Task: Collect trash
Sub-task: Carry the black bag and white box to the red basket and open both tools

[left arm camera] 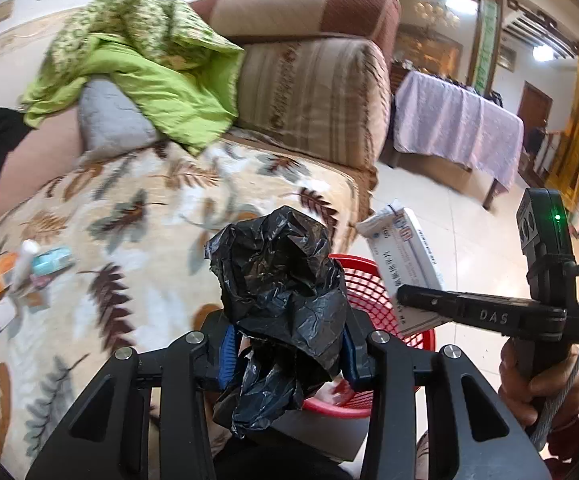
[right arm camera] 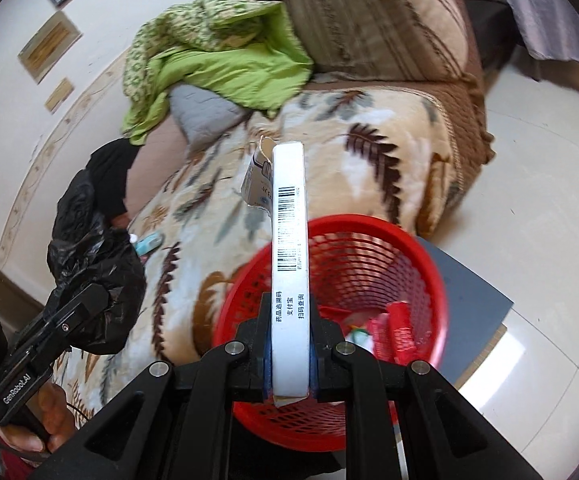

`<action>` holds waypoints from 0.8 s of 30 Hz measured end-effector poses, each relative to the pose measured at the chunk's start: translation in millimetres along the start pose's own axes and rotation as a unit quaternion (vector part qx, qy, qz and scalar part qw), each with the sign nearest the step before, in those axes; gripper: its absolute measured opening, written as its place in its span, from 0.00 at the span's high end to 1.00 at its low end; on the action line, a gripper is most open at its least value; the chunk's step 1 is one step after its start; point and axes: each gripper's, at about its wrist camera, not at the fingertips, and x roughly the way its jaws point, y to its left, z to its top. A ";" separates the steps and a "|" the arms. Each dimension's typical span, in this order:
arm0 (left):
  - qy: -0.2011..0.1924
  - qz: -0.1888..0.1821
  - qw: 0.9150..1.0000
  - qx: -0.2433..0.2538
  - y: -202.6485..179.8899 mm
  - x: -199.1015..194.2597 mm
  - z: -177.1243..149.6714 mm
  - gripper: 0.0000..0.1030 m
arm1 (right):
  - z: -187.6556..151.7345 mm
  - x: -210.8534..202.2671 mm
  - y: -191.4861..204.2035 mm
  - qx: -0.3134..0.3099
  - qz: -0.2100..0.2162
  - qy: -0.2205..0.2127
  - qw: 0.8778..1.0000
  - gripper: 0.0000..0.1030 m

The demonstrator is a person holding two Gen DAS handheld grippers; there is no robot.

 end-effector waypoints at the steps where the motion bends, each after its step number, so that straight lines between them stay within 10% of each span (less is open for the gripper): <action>1: 0.007 -0.006 1.000 0.004 -5.6 7.9 1.5 0.62 | 0.2 1.2 -3.5 0.004 0.000 0.002 1.000 0.85; 5: 0.026 -0.018 1.000 0.002 -17.8 29.0 5.2 0.33 | 0.7 5.5 -15.3 0.015 -0.011 0.011 1.000 0.82; 24: 0.000 0.059 0.995 -0.084 70.9 -23.3 -22.4 0.31 | -2.0 19.2 54.4 -0.054 0.021 0.022 0.998 0.53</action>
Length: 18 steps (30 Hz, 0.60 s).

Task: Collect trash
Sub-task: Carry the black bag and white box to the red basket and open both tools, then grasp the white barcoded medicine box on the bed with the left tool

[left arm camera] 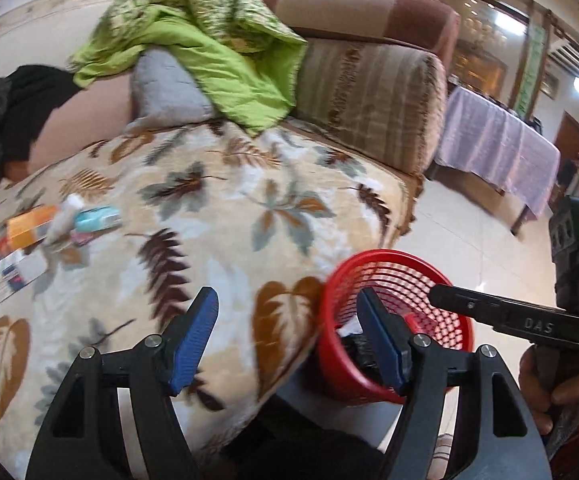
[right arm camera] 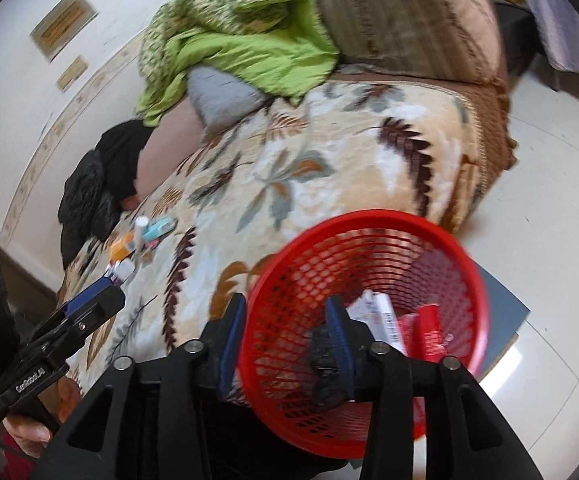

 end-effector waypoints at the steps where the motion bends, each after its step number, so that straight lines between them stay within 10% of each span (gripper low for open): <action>1: -0.002 0.006 1.000 -0.006 7.9 -2.4 -1.0 0.31 | 0.0 2.4 6.3 -0.006 0.003 0.002 1.000 0.51; 18: -0.055 0.128 0.980 -0.142 186.0 -53.0 -6.1 0.31 | 14.4 113.5 154.3 -0.067 0.085 0.074 0.991 0.47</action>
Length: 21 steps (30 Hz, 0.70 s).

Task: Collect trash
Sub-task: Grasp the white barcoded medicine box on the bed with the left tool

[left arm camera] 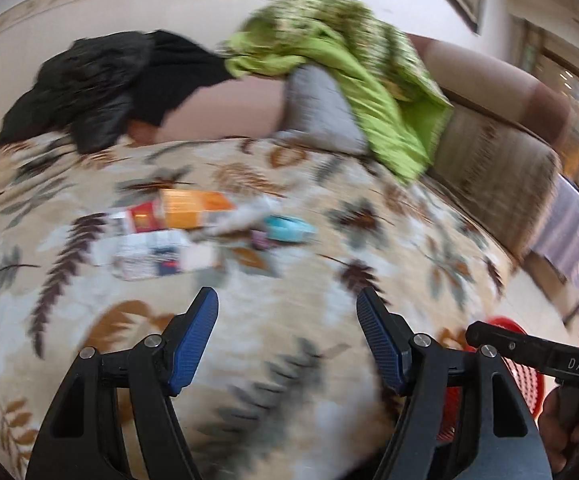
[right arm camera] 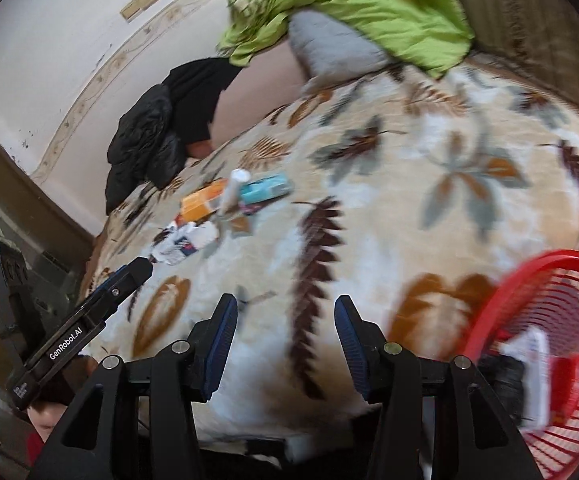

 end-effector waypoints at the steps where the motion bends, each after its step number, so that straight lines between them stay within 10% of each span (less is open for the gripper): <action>1: -0.002 0.012 1.000 -0.009 14.8 1.1 5.2 0.31 | 3.0 9.3 5.4 0.004 0.004 0.004 1.000 0.47; 9: 0.017 0.077 0.996 -0.031 101.7 38.8 41.9 0.31 | 7.3 73.9 21.8 0.013 0.009 0.033 0.999 0.47; 21: 0.107 0.016 0.990 -0.088 164.5 133.1 60.6 0.31 | 11.5 78.0 5.0 0.044 0.033 0.046 0.997 0.47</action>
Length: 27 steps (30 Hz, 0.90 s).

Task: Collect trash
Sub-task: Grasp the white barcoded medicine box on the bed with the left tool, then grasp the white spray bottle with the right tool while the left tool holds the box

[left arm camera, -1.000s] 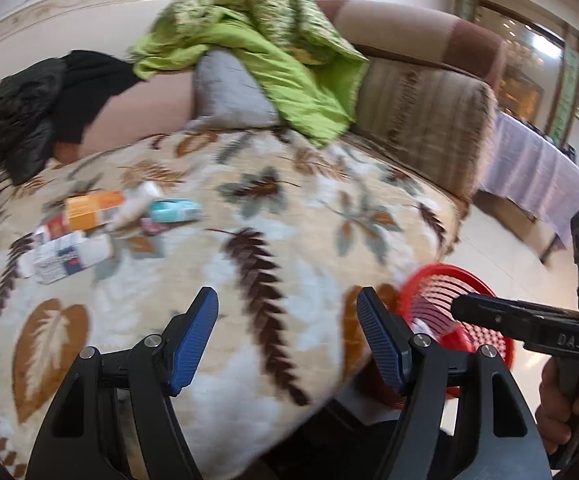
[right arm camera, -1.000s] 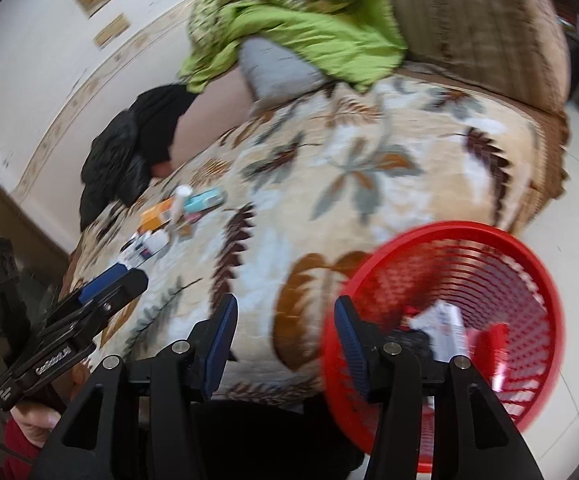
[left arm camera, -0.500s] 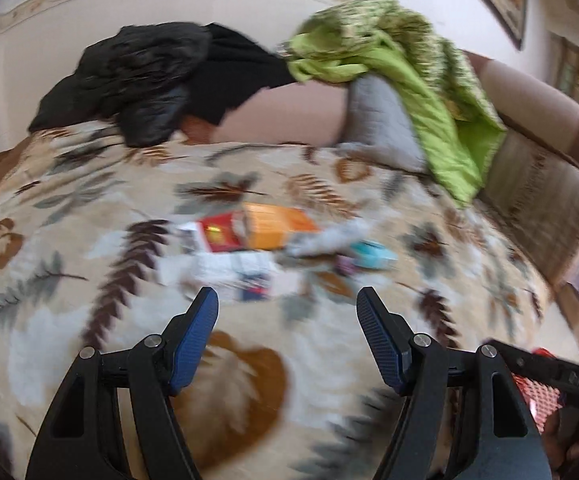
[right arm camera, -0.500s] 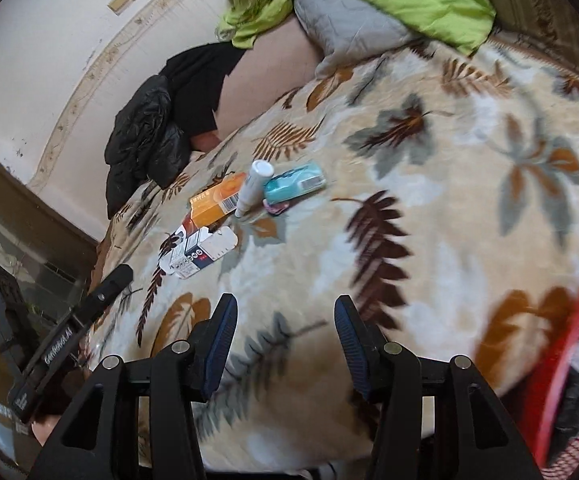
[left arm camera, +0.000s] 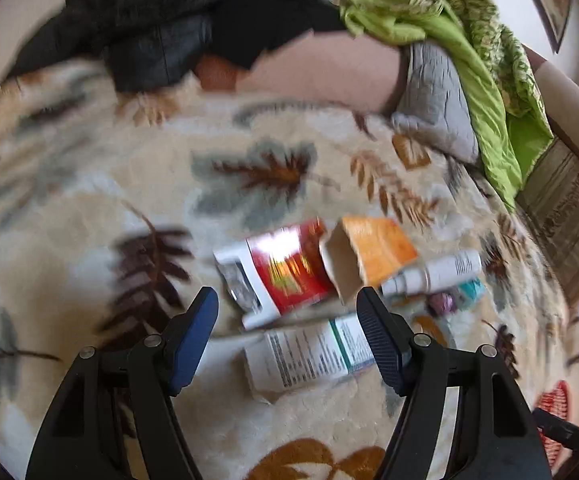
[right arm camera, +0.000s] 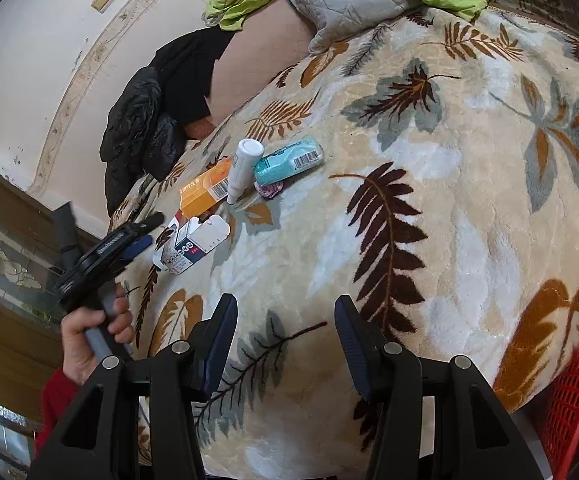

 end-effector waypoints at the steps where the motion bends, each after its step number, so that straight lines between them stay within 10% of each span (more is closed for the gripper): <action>1: 0.006 -0.008 1.000 0.003 -0.9 0.7 -4.1 0.31 | 0.1 0.2 0.1 0.000 0.002 0.001 1.000 0.47; 8: 0.087 -0.103 0.984 0.113 -50.8 -10.2 -53.0 0.31 | 0.2 1.7 -1.4 0.007 0.022 0.007 1.000 0.47; 12: 0.079 -0.046 0.971 0.221 -92.8 -13.5 -74.9 0.31 | -1.3 -0.5 -0.8 0.008 0.025 0.005 1.000 0.47; 18: 0.066 -0.010 0.983 0.173 -95.9 8.8 -65.0 0.30 | -2.0 -5.8 -2.0 0.006 0.022 -0.004 1.000 0.47; 21: 0.071 0.011 0.988 0.134 -91.4 20.1 -65.0 0.66 | -1.5 -5.2 -2.0 0.006 0.021 -0.005 1.000 0.47; 27: 0.018 0.047 0.996 0.074 -88.9 -10.6 -81.6 0.66 | 1.9 -0.2 3.6 0.001 0.029 -0.004 1.000 0.47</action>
